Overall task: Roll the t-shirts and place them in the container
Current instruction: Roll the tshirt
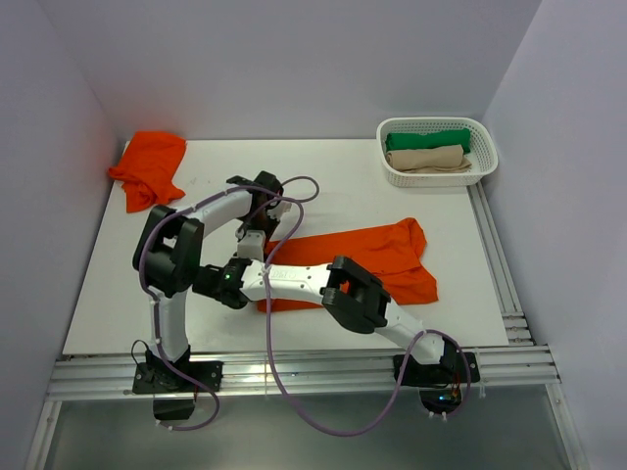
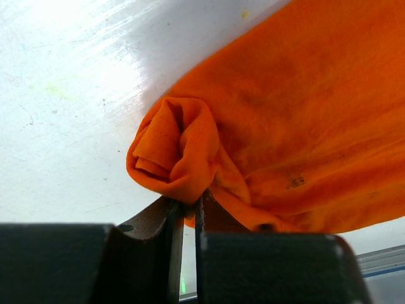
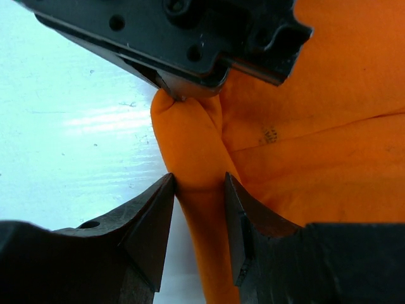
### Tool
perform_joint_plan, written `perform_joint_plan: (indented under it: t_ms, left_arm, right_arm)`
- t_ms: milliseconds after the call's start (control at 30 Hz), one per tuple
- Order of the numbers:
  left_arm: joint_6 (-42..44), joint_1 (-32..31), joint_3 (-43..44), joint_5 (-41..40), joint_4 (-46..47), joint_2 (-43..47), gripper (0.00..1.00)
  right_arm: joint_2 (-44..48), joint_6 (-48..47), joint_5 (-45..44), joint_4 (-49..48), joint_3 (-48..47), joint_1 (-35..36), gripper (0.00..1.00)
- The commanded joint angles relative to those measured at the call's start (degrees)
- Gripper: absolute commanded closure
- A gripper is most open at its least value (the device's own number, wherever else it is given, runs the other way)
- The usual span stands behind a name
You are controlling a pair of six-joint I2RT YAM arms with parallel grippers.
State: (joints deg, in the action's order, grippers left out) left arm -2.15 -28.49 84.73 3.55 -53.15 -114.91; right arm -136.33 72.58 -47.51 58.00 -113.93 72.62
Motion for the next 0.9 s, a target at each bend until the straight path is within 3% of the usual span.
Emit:
perform_joint_plan:
  t_ms: [0, 267, 433, 500, 633, 733, 867]
  left_arm:
    - [0.13, -0.78, 2.19, -0.04, -0.91, -0.31, 0.97]
    - [-0.05, -0.78, 3.86, 0.67, -1.35, -1.54, 0.92]
    - [-0.4, -0.78, 5.01, 1.46, -1.61, -1.98, 0.84]
    - [-0.48, -0.78, 6.23, 1.9, -1.96, -2.33, 0.76]
    - [-0.66, 0.45, 10.27, 3.82, -3.28, -2.95, 0.52]
    - [-0.14, 2.73, 15.02, 6.2, -5.21, -3.47, 0.38]
    - [0.92, 7.3, 19.5, 11.03, -7.41, -2.43, 0.33]
  right_arm:
    - [-1.74, 0.55, -1.27, 2.03, 0.64, 0.94, 0.55]
    - [-1.66, 1.25, 2.06, 0.98, 3.18, 1.56, 0.58]
    - [0.54, 1.78, 4.44, -2.87, 6.87, 1.65, 0.73]
    - [2.82, 1.43, 5.66, -5.16, 9.68, 1.47, 0.76]
    - [8.7, -0.85, 9.96, -17.95, 17.58, 0.25, 0.8]
    - [14.33, -1.82, 15.48, -30.42, 29.24, -1.42, 0.8]
    - [20.66, -1.56, 23.14, -45.75, 40.96, -4.32, 0.81]
